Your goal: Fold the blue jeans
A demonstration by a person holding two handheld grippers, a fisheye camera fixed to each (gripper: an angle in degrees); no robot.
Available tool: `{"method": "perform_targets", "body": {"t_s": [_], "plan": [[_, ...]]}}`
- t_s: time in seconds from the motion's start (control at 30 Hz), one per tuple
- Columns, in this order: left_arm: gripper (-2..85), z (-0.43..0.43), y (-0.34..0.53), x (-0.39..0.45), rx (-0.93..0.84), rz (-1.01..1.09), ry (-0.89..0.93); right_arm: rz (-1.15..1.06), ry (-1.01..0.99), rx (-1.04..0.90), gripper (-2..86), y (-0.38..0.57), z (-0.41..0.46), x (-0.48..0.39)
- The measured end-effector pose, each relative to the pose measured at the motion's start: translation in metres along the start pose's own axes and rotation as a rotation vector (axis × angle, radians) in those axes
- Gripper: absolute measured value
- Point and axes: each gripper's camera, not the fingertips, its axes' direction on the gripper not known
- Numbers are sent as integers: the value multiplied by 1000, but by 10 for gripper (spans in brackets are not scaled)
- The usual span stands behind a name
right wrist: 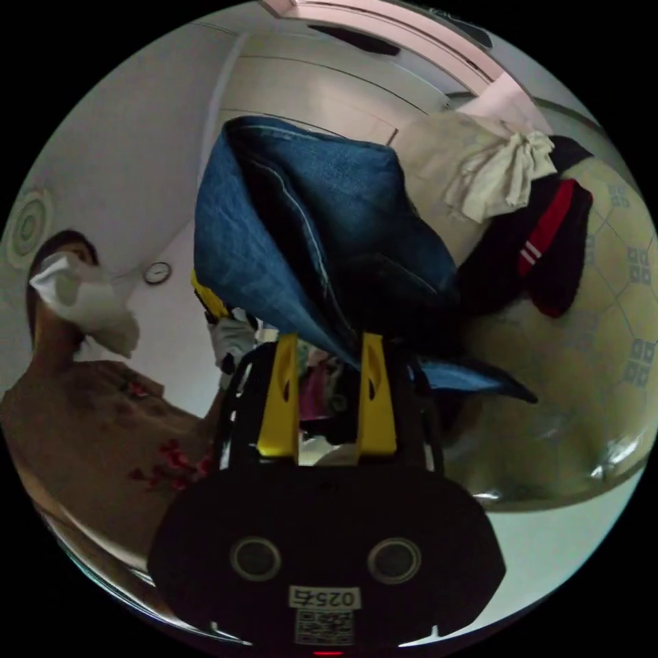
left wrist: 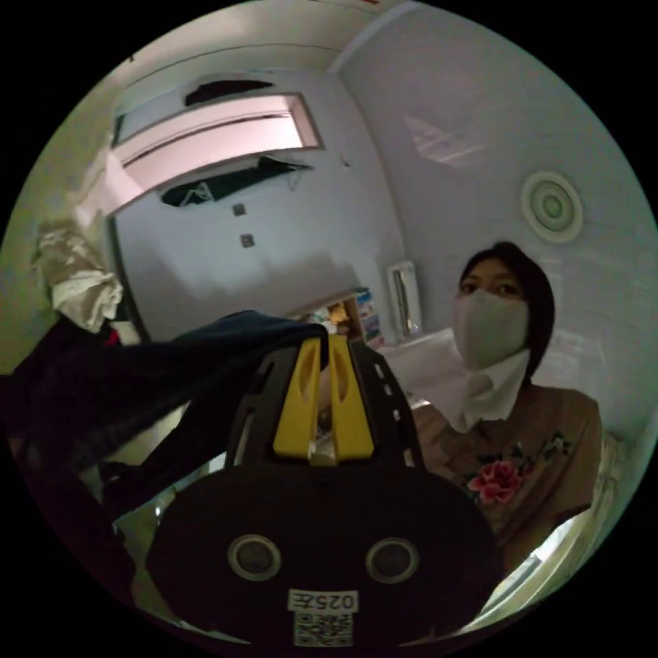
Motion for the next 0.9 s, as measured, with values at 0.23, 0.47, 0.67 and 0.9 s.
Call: {"method": "perform_targets", "body": {"t_s": [0.23,0.47,0.67,0.9], "plan": [[-13,22,58,147,-229,316,447,-266,-53,211,171,77,-65,-215],[-11,55,108,262,-478,505,799,-541,193,261,221,200,-62,-438],[-12,122,145,267,-538,327,962,-556,324,401,172,331,-57,-547],[-14,204,216,216,-556,-8,1210,-640,471,851,71,460,-67,-646]]}}
